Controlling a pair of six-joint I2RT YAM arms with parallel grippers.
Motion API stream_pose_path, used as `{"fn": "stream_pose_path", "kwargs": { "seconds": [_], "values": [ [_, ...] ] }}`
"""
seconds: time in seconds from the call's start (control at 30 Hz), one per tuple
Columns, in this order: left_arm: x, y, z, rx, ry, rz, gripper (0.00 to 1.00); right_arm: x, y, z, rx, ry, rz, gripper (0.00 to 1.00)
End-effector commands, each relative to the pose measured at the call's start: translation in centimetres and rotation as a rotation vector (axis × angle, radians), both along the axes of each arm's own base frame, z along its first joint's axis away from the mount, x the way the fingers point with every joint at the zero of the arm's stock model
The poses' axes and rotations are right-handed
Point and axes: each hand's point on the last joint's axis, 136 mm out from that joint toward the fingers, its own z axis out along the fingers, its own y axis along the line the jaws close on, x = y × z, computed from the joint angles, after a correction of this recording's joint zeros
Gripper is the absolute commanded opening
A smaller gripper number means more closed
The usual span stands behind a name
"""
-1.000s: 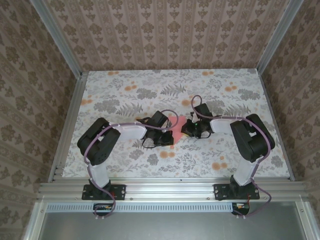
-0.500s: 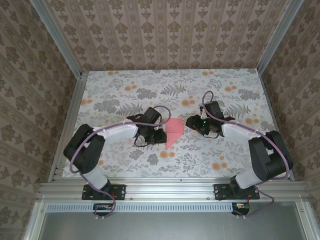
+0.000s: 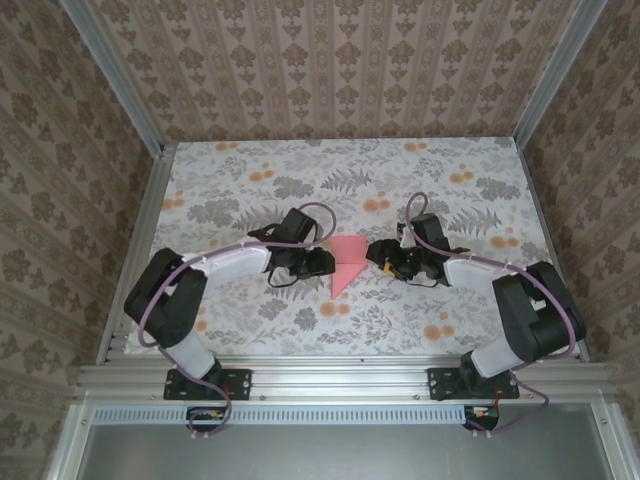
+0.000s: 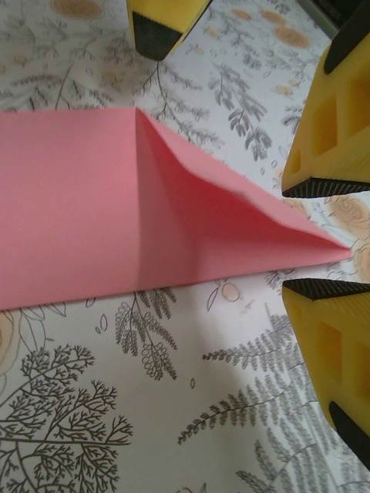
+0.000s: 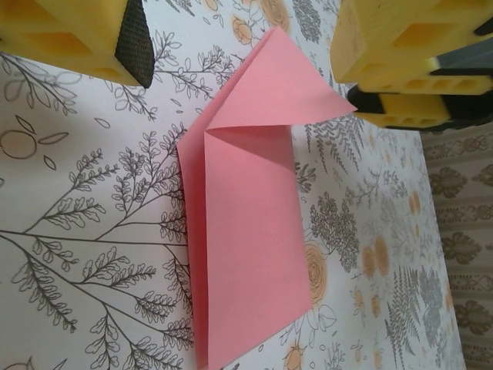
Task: Fold a paper plane with a square sheet of paper (pick it up from the middle)
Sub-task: Third fold the triangle at the center of the table, then fourth fold the wing at the center of the table.
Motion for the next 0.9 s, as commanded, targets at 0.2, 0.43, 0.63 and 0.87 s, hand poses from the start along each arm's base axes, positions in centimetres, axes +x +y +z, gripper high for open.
{"fn": "stream_pose_path", "kwargs": {
  "seconds": [0.2, 0.43, 0.63, 0.87],
  "values": [
    [1.8, -0.9, -0.4, -0.015, -0.046, -0.041, 0.32, 0.2, 1.6, -0.7, 0.077, 0.011, 0.042, 0.65],
    [2.0, 0.1, -1.2, -0.001, -0.021, -0.017, 0.23, 0.0, 2.2, -1.9, 0.054, 0.040, 0.077, 0.62],
    [1.9, -0.1, -0.3, -0.030, -0.039, -0.022, 0.23, 0.1, 3.1, -2.2, 0.050, 0.057, 0.096, 0.58],
    [1.5, 0.2, 1.1, -0.081, -0.076, -0.014, 0.24, 0.3, 3.9, -1.5, 0.079, 0.034, 0.120, 0.54]
  ]
}}
